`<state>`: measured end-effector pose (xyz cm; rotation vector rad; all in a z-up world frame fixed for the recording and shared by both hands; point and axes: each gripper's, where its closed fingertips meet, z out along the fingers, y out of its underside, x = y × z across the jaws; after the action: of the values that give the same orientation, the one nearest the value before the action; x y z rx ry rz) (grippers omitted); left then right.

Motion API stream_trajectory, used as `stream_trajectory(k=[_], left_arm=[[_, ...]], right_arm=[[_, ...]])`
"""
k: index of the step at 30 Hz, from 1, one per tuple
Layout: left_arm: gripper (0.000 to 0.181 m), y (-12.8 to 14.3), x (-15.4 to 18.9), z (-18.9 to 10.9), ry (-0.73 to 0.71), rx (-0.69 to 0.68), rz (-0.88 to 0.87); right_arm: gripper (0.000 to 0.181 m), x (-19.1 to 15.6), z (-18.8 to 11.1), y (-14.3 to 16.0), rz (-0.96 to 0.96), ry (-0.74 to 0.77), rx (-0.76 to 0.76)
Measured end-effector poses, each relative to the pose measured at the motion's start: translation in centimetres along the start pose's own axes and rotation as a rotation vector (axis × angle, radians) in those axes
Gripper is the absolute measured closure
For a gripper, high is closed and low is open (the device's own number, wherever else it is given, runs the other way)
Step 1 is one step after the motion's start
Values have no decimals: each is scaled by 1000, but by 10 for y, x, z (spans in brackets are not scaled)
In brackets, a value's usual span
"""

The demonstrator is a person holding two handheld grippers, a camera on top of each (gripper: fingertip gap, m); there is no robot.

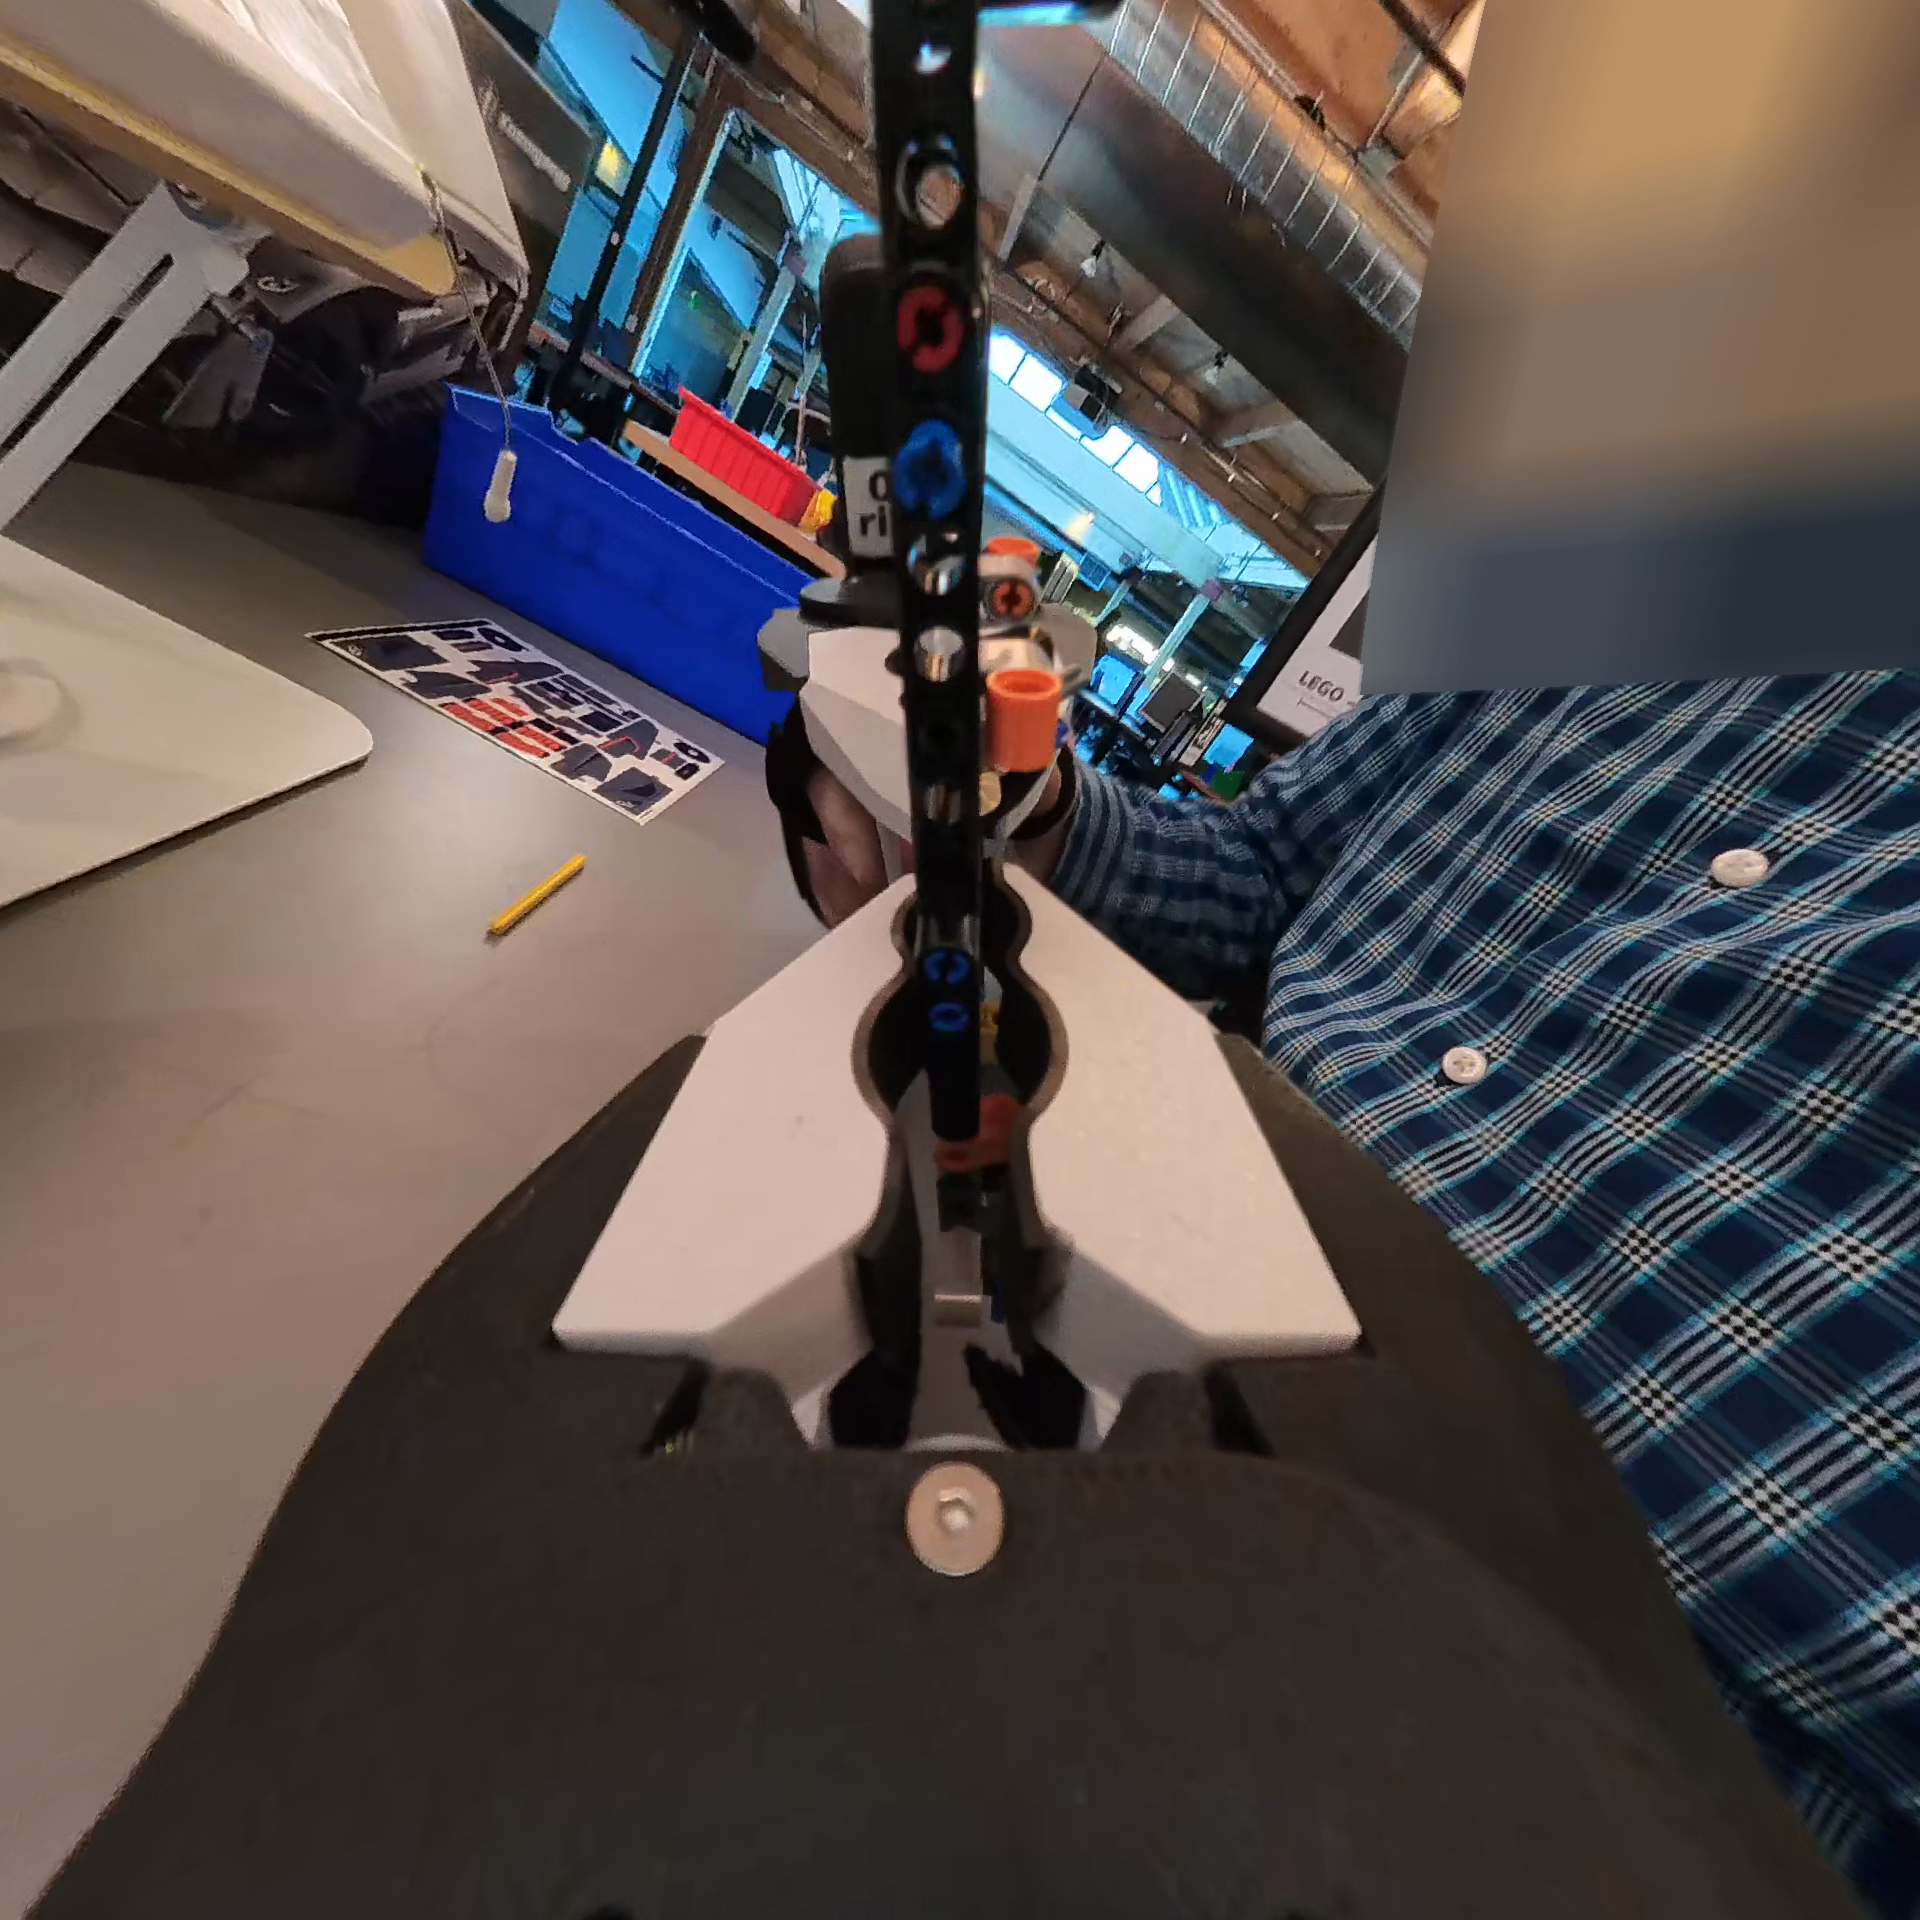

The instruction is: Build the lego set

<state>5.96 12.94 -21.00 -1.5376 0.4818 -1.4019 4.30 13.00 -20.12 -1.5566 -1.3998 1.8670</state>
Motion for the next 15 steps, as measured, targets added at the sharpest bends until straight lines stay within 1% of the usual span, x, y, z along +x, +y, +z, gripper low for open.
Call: stream_trajectory(k=[3,6,7,9,11,12,15], left_arm=[[176,-3,1,-2,-8,-24,8],[176,-3,-1,-5,-15,-33,-7],[176,-2,-2,-5,-19,-37,-14],[176,0,1,-3,-2,-35,-29],[175,5,0,1,-16,-57,-19],[175,4,0,1,-15,-47,-21],[175,3,-3,2,-29,-50,-2]], right_arm=[[176,-2,2,-2,18,-12,-17],[174,-1,-4,-22,21,-7,77],[168,1,-6,-26,18,3,90],[171,3,-1,-21,-6,13,51],[171,3,5,-18,5,14,39],[176,3,6,-20,15,8,51],[177,4,7,-21,46,-2,69]])
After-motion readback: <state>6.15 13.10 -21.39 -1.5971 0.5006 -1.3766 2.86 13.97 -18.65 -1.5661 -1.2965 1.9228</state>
